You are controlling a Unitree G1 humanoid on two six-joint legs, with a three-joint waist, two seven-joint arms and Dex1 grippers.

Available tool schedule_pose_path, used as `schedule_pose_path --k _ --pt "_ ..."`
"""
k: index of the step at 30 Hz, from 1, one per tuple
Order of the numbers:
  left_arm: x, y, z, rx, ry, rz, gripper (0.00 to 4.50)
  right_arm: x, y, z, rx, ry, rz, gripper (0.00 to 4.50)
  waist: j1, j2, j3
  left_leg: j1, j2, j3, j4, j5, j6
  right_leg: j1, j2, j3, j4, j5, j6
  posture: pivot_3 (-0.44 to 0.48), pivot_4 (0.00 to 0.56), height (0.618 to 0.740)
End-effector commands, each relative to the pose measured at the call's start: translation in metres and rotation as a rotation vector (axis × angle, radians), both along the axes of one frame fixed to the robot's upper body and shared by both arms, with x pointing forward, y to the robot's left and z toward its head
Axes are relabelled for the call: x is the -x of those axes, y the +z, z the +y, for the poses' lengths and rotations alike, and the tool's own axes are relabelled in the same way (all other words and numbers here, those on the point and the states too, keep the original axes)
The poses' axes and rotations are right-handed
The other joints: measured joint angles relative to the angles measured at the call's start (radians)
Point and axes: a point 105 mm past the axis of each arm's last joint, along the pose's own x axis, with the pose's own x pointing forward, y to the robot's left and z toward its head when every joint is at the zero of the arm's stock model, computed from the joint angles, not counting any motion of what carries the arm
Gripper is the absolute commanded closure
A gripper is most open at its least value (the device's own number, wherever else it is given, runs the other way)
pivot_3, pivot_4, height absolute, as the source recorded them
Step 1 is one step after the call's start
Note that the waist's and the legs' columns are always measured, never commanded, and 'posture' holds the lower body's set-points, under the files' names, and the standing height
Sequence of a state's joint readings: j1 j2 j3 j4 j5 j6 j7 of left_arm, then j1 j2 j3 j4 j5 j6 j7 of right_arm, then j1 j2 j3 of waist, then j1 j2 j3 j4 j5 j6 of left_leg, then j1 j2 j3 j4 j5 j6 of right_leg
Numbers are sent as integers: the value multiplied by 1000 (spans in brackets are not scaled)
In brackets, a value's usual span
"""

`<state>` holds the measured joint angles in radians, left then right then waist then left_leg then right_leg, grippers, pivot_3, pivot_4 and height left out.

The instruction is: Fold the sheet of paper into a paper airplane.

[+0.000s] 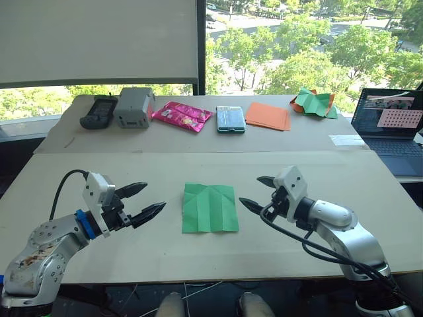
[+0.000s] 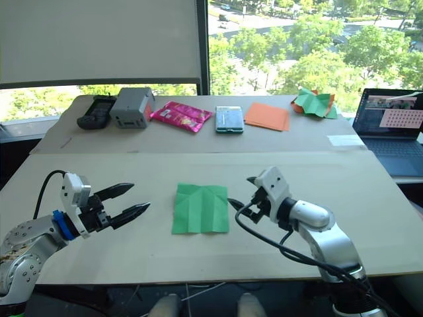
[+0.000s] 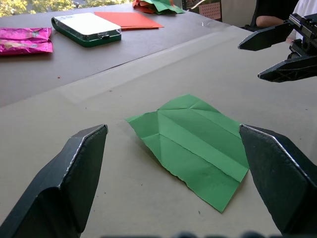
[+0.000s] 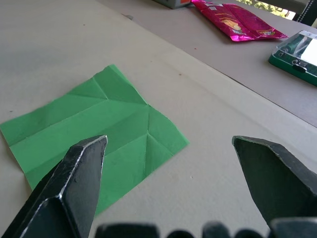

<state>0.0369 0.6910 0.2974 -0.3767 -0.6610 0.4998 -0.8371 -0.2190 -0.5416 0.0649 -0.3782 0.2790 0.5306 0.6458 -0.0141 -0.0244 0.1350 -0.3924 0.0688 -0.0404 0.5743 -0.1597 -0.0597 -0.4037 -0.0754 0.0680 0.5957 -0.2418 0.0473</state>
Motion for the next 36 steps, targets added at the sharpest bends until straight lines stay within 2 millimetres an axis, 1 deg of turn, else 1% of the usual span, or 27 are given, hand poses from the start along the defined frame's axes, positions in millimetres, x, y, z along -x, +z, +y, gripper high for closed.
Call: schedule_pose_path --k 1,9,11,13,15,17,19,21,22,23,24,25,26,29,32,36 --pt "-2 10 2 -26 1 -61 0 4 14 6 -12 25 -64 25 0 0 0 0 0 0 0 0 0 0 0 0 0 0 0 0 150 706" --pt "-7 2 -3 -30 -28 -47 0 5 13 6 -7 25 -59 25 1 0 0 0 0 0 0 0 0 0 0 0 0 0 0 0 150 706" --pt "-16 -6 -11 -60 -55 -49 0 5 13 6 -8 22 -58 25 3 0 0 0 0 0 0 0 0 0 0 0 0 0 0 0 150 706" --pt "-25 -12 -24 -80 -94 -66 551 7 13 7 -8 20 -57 0 7 0 0 0 0 0 0 0 0 1 0 0 0 0 0 0 150 706" --pt "-28 -16 -43 -77 -166 -69 1143 9 12 7 -10 14 -58 0 7 0 0 -1 0 0 1 0 0 1 0 0 0 0 0 0 150 706" --pt "-32 -23 -56 -94 -218 -60 1816 10 12 6 -10 0 -58 0 6 0 0 -3 -1 0 1 0 0 1 0 0 0 0 0 0 150 706" --pt "-35 -33 -65 -138 -253 -54 2545 11 12 5 -12 -13 -60 0 4 0 -1 -3 -1 0 2 0 0 1 1 0 0 1 2 0 150 706" --pt "-40 -39 -72 -148 -277 -49 3129 12 12 4 -11 -21 -60 0 1 1 -1 -3 -1 0 2 1 1 1 1 1 1 2 3 0 150 706" --pt "-44 -41 -75 -149 -281 -46 3607 13 11 4 -11 -25 -60 0 0 1 -1 -3 0 0 2 1 1 1 2 1 2 2 4 0 150 706" --pt "-48 -43 -78 -153 -282 -45 3884 14 11 5 -11 -27 -60 0 1 1 -1 -3 0 0 1 1 2 2 2 1 2 3 5 0 150 706" --pt "-51 -45 -79 -156 -282 -45 4216 14 11 5 -12 -29 -60 0 1 1 -1 -3 0 0 1 5 8 4 2 1 3 3 5 0 150 706" --pt "-54 -50 -80 -172 -286 -35 4486 15 11 6 -12 -33 -59 0 1 1 -1 -3 0 0 1 6 10 4 2 1 4 3 5 0 150 706" --pt "-57 -54 -81 -184 -290 -29 4486 16 11 6 -11 -35 -59 0 1 1 -1 -3 0 0 1 6 10 3 2 1 5 3 5 0 150 706" --pt "-59 -74 -83 -265 -313 11 4486 20 11 8 -12 -42 -56 0 0 1 -1 -3 0 0 1 6 10 3 2 1 5 3 5 0 150 706" --pt "-57 -94 -77 -349 -327 60 4486 22 11 9 -9 -47 -54 0 0 1 -1 -3 0 0 1 6 10 3 2 1 5 3 5 0 150 706" --pt "-51 -113 -70 -427 -345 102 4486 25 12 9 -11 -52 -49 0 2 3 -3 -2 0 0 1 6 9 2 1 1 4 3 5 0 150 706"
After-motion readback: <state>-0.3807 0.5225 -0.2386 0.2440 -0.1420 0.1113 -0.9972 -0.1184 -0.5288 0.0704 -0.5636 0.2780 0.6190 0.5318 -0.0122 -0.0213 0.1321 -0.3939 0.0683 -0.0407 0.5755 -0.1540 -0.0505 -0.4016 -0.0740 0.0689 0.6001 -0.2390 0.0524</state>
